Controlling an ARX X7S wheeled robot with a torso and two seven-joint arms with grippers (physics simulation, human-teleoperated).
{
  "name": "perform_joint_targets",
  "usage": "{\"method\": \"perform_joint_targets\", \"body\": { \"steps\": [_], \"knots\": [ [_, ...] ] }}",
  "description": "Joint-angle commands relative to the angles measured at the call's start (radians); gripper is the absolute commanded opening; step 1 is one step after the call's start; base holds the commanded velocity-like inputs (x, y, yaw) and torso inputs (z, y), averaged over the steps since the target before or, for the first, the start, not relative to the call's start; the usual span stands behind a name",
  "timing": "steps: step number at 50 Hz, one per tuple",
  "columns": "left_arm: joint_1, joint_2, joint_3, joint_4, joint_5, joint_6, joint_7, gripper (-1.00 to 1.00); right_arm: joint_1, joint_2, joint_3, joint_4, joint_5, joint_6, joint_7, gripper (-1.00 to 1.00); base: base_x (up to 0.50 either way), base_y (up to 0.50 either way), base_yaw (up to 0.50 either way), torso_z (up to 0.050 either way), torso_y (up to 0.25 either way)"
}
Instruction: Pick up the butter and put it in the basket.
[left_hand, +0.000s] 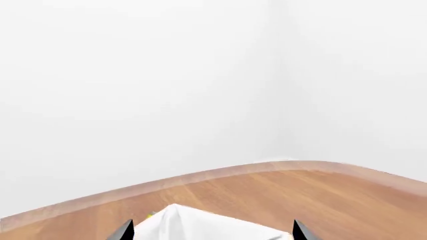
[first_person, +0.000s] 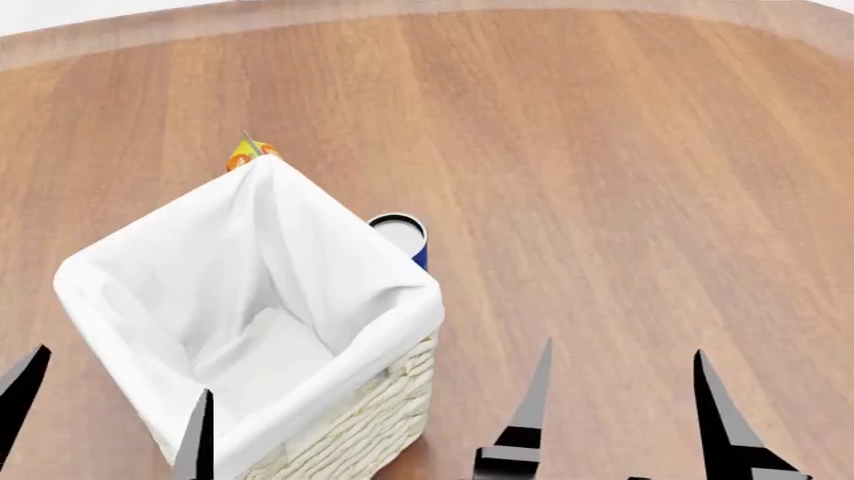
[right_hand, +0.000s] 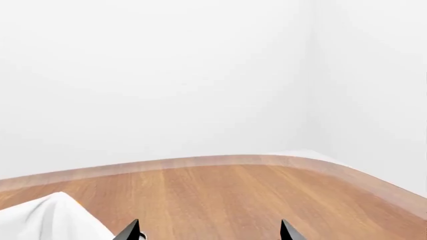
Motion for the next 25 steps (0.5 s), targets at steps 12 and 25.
{"method": "perform_joint_targets", "body": {
  "steps": [12,25],
  "knots": [
    [0.217,-0.022,0.086,-0.12,0.078,0.287,0.045,1.0,-0.008,-0.012,0.003,0.016,-0.009,-0.018,-0.028,1.0,0.0,0.0,0.0,0.0,0.0],
    [0.271,-0.036,0.101,-0.196,0.081,0.374,0.035,1.0,-0.005,-0.005,-0.004,0.014,-0.006,-0.012,-0.018,1.0,0.0,0.0,0.0,0.0,0.0]
  ]
}}
